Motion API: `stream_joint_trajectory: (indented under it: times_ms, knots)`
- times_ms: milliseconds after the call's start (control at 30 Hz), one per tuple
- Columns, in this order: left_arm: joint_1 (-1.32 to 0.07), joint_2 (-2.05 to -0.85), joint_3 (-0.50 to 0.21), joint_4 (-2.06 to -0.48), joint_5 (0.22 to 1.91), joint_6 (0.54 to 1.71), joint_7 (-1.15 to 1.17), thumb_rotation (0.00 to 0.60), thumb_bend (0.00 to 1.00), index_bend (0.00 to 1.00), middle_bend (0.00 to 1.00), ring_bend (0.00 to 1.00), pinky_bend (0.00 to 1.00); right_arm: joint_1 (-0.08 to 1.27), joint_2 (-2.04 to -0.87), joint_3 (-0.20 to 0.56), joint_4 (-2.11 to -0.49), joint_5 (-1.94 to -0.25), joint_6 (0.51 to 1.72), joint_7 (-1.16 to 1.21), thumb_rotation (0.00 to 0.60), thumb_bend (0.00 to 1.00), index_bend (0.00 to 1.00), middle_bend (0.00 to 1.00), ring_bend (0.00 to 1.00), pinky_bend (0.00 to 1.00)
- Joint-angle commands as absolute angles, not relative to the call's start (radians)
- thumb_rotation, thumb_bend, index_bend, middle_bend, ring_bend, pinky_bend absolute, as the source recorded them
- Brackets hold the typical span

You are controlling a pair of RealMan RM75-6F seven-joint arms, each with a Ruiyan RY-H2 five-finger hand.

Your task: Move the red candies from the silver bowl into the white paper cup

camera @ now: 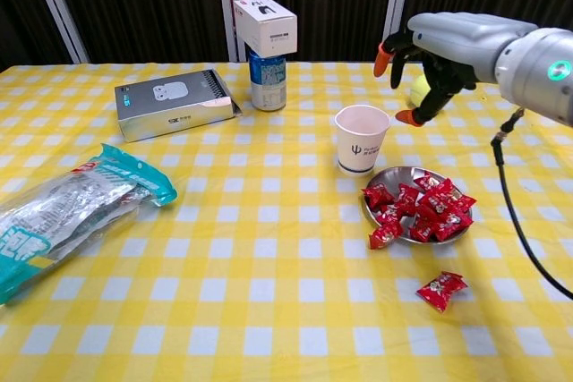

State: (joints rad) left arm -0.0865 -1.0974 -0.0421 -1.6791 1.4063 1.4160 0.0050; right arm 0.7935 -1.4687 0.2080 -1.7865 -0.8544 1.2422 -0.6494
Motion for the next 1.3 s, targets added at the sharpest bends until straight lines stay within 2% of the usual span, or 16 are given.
stream_joint_trajectory:
  times_ms: [33,100,267,433,967,1300]
  knots:
    - [-0.086,-1.099,-0.043,-1.679,1.409,1.420,0.007,0.600,0.04,0.00,0.00,0.00,0.00,0.726,-1.405,0.127,-1.868,-0.962,1.286,-0.621,0.600,0.33,0.30,0.62,0.75,0.84]
    - [-0.085,-1.100,-0.043,-1.678,1.410,1.424,0.009,0.600,0.04,0.00,0.00,0.00,0.00,0.688,-1.378,0.073,-1.908,-1.025,1.301,-0.603,0.600,0.33,0.30,0.69,0.80,0.87]
    - [-0.082,-1.105,-0.040,-1.676,1.421,1.434,0.021,0.600,0.04,0.00,0.00,0.00,0.00,0.624,-1.362,-0.015,-1.930,-1.124,1.310,-0.572,0.600,0.33,0.32,0.76,0.87,0.90]
    - [-0.081,-1.114,-0.041,-1.675,1.427,1.444,0.042,0.600,0.04,0.00,0.00,0.00,0.00,0.587,-1.411,-0.049,-1.895,-1.165,1.304,-0.562,0.600,0.33,0.38,0.79,0.89,0.91]
    - [-0.082,-1.126,-0.044,-1.670,1.420,1.446,0.067,0.600,0.04,0.00,0.00,0.00,0.00,0.594,-1.563,0.016,-1.797,-1.135,1.242,-0.618,0.600,0.33,0.42,0.79,0.89,0.91]
    - [-0.082,-1.122,-0.045,-1.665,1.418,1.441,0.052,0.600,0.04,0.00,0.00,0.00,0.00,0.625,-1.661,0.061,-1.675,-1.063,1.172,-0.656,0.600,0.33,0.43,0.79,0.89,0.91]
